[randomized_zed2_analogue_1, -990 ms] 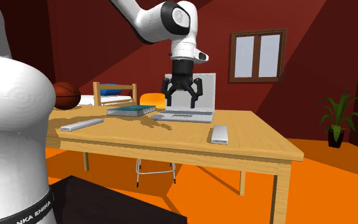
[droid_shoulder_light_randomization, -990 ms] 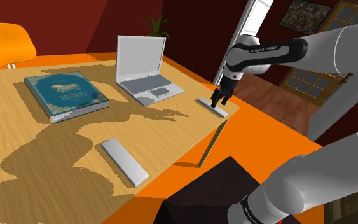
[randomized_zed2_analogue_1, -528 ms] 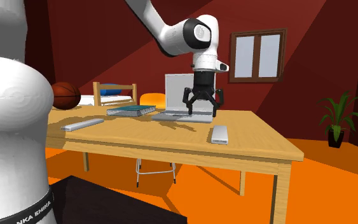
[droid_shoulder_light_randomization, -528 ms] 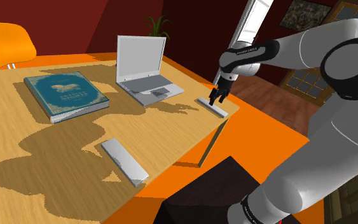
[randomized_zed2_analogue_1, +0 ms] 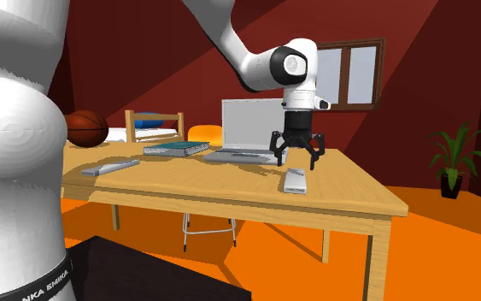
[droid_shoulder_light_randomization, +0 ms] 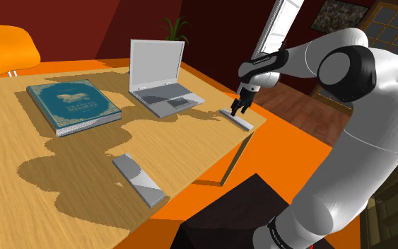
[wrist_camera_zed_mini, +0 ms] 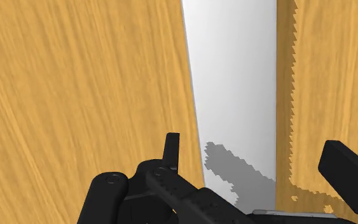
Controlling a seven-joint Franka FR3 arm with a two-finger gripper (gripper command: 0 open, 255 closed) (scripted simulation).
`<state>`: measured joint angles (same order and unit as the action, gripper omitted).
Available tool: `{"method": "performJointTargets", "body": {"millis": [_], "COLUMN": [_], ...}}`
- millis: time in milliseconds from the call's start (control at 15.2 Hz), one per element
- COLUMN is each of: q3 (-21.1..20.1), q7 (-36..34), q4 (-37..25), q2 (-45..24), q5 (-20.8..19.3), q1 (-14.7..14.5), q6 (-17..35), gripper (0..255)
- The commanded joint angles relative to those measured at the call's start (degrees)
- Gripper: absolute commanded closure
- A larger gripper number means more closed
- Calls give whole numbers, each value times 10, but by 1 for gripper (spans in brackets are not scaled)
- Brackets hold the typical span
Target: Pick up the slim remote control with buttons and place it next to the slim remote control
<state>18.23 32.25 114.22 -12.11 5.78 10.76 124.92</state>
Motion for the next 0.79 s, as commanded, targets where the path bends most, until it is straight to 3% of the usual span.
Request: {"method": "performJointTargets", "body": {"millis": [0, 264, 726], "q3": [-1, -4, -4], "q7": [5, 11, 11], "q4": [1, 13, 13], "q2": [-12, -31, -31], "q5": [5, 14, 14], "q1": [2, 4, 4], "q6": [12, 43, 43], "gripper": [0, 0, 0]}}
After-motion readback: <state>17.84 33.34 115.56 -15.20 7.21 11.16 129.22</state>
